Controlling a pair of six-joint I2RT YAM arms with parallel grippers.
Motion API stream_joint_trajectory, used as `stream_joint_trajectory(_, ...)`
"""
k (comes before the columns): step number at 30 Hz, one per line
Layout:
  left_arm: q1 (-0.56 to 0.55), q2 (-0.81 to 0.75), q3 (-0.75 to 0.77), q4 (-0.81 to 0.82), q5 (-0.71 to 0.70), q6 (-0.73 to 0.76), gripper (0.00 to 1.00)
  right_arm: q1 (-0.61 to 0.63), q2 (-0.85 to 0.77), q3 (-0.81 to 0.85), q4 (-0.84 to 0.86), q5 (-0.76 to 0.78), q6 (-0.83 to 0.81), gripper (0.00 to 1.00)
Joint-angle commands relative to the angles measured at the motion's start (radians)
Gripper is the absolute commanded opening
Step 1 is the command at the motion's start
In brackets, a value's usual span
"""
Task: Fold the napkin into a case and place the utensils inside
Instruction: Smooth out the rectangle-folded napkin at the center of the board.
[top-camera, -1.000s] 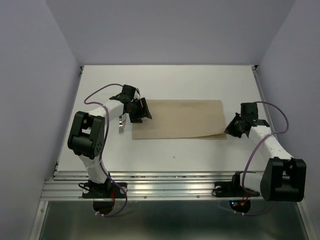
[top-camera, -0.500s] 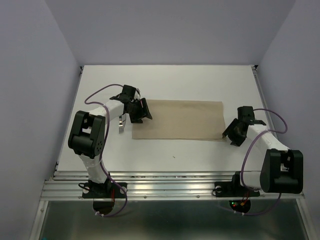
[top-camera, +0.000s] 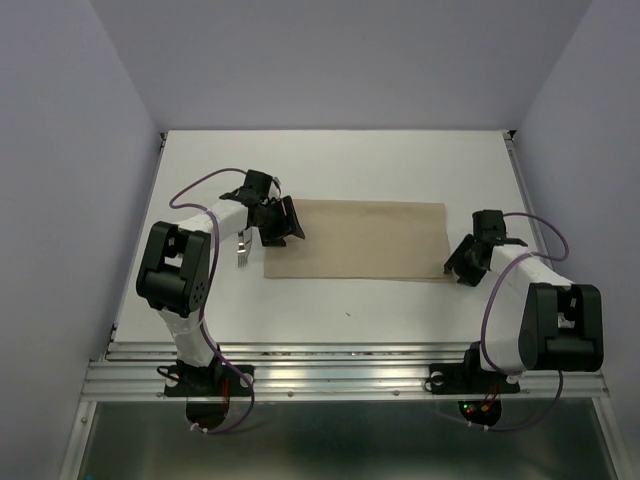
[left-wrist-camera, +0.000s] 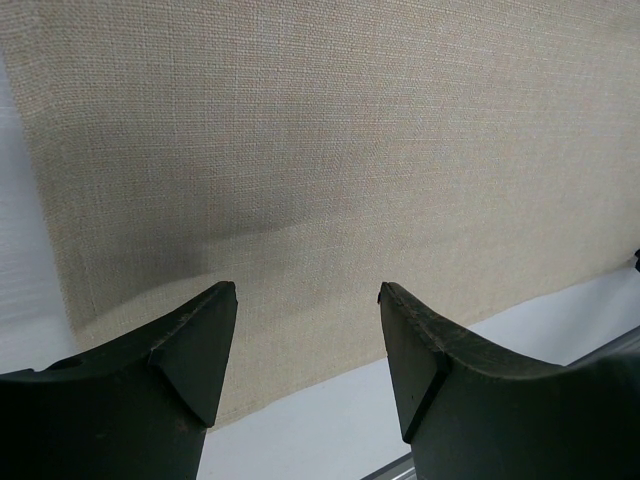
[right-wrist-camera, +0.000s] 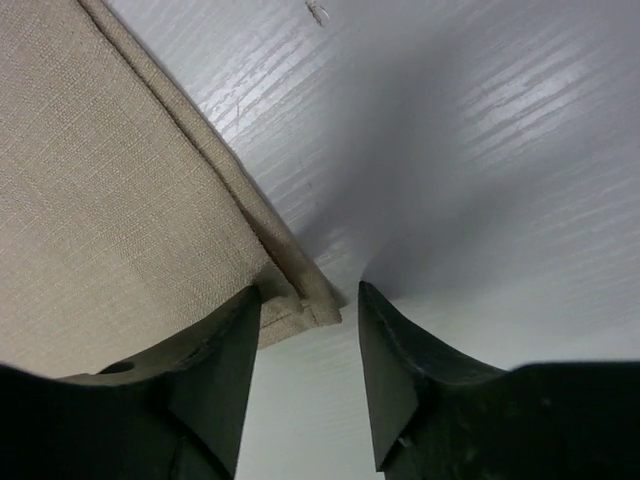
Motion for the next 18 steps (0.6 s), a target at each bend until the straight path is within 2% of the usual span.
stream_joint_trajectory(1, -0.006, -0.001, 0.025, 0.008, 0.01, 0.011, 0.7, 0.003, 0.023, -0.001, 0.066, -0.018, -0.008, 0.4)
stream_joint_trajectory(3, -0.006, 0.002, 0.025, 0.01, 0.01, 0.011, 0.7, 0.003, 0.023, -0.005, 0.066, -0.011, -0.008, 0.32)
stream_joint_trajectory(9, -0.006, 0.004, 0.023, 0.01, 0.01, 0.009, 0.7, 0.003, 0.009, -0.015, 0.065, 0.002, -0.011, 0.17)
stream_joint_trajectory(13, -0.006, 0.004, 0.023, 0.01, 0.008, 0.011, 0.7, 0.003, 0.007, -0.009, 0.059, 0.021, -0.011, 0.01)
stream_joint_trajectory(18, -0.006, 0.001, 0.025, 0.005, 0.004, 0.012, 0.7, 0.003, 0.007, 0.028, 0.034, 0.09, -0.023, 0.01)
